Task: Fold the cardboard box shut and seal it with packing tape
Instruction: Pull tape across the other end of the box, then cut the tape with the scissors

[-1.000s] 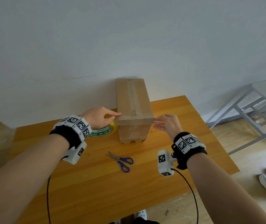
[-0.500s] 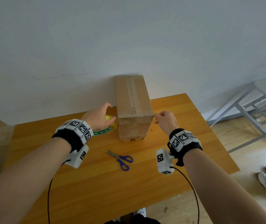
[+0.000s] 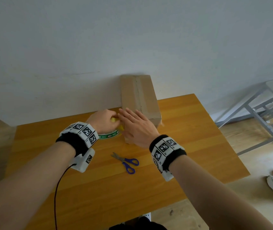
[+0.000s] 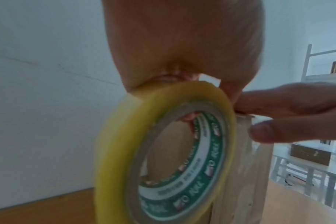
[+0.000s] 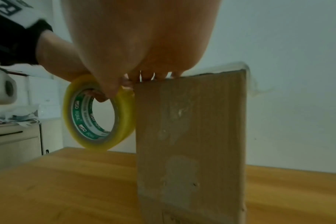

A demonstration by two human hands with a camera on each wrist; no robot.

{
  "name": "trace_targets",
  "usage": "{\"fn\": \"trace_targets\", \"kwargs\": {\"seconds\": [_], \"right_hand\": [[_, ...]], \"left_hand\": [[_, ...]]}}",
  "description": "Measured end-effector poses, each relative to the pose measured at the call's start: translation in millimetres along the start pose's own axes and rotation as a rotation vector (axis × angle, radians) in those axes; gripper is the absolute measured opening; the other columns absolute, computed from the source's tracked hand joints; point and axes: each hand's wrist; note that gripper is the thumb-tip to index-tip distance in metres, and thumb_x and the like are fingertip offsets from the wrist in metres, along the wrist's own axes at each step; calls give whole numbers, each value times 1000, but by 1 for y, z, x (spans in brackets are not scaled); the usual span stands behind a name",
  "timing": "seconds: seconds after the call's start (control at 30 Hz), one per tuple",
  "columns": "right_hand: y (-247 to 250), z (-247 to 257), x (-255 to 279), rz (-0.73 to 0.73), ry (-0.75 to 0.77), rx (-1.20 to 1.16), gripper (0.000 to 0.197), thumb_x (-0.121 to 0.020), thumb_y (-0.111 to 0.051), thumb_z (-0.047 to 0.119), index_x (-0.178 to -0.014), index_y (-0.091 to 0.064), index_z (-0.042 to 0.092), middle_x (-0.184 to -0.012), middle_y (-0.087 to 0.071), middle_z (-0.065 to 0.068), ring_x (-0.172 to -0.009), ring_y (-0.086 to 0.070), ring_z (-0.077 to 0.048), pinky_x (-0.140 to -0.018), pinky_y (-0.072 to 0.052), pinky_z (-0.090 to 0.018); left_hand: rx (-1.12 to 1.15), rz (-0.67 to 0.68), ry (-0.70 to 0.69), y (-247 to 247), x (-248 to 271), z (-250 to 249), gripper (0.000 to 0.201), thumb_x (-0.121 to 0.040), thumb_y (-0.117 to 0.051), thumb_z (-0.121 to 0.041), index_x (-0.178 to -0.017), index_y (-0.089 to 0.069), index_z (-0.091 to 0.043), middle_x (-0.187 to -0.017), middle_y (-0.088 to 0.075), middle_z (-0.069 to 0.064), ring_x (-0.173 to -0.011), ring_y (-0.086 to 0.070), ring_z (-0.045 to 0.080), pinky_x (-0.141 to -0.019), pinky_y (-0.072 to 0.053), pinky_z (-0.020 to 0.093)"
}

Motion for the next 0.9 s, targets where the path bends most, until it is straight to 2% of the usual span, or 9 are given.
{"fn": "trace_targets", "kwargs": {"seconds": [0.13, 0.23, 0.37, 0.47, 0.63, 0.7, 0.77, 0.83, 0.9], "right_hand": [[-10, -7, -2, -15, -6, 59, 60, -98, -40, 37, -150, -20, 16, -159, -12, 1, -147, -9, -16, -120, -7, -36], [-12, -7, 0, -35, 21, 75, 58, -96, -42, 32, -149, -25, 16, -159, -15, 1, -146, -12, -16, -120, -9, -34], [-10, -9, 3, -40, 28, 55, 55, -95, -35, 32, -147, -28, 17, -158, -15, 1, -146, -13, -16, -120, -8, -32], [-9, -9, 3, -23, 35, 43, 56, -94, -25, 35, -147, -27, 17, -159, -14, 2, -147, -11, -16, -119, -5, -30], [-6, -6, 4, -50, 10, 104, 61, -92, -42, 33, -148, -26, 13, -158, -15, -7, -146, -12, -23, -120, -13, -39], [-8, 1, 15, -171, 65, 180, 56, -91, -44, 34, -141, -36, 9, -150, -35, -14, -138, -34, -27, -111, -29, -38], [-24, 11, 28, -322, 168, 206, 39, -89, -47, 29, -122, -47, 7, -126, -59, -15, -110, -59, -29, -88, -48, -37], [-47, 23, 39, -355, 230, 204, 23, -88, -52, 23, -105, -52, 8, -105, -65, -12, -85, -61, -26, -71, -47, -33], [-72, 30, 45, -237, 171, 159, 16, -82, -64, 21, -93, -60, 9, -91, -64, -6, -74, -59, -22, -64, -46, -30]], "left_hand": [[212, 129, -14, 8, 3, 12, 30, -88, -57, -24, -115, -63, -13, -109, -66, 5, -98, -62, 22, -83, -52, 37], [210, 140, -26, 10, 5, 16, 42, -87, -61, -27, -127, -54, -18, -119, -60, 1, -104, -58, 17, -86, -49, 30], [117, 189, -1, 15, 4, 22, 49, -86, -62, -37, -131, -50, -21, -132, -54, 0, -122, -50, 19, -102, -42, 37], [23, 188, 67, 14, 6, 28, 57, -83, -59, -51, -131, -49, -21, -136, -51, 0, -122, -49, 18, -100, -40, 34], [110, 189, 6, 20, 10, 30, 46, -80, -61, -52, -118, -56, -26, -125, -55, -4, -107, -49, 11, -94, -40, 32], [120, 199, -15, 24, 11, 33, 45, -78, -61, -54, -114, -58, -28, -123, -57, -5, -109, -51, 13, -96, -41, 35], [130, 199, -38, 25, 13, 38, 43, -78, -61, -53, -113, -58, -28, -123, -57, -5, -111, -52, 13, -96, -42, 35], [160, 189, -52, 24, 14, 40, 38, -81, -62, -49, -112, -58, -27, -121, -58, -5, -110, -53, 14, -92, -44, 32], [190, 183, -69, 24, 14, 43, 34, -83, -62, -44, -111, -59, -26, -121, -58, -4, -113, -53, 17, -93, -43, 33]]}}
Point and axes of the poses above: each hand's wrist, its own x-axis away from the middle knuckle, its own y-axis out of the back of the hand, z = x × y
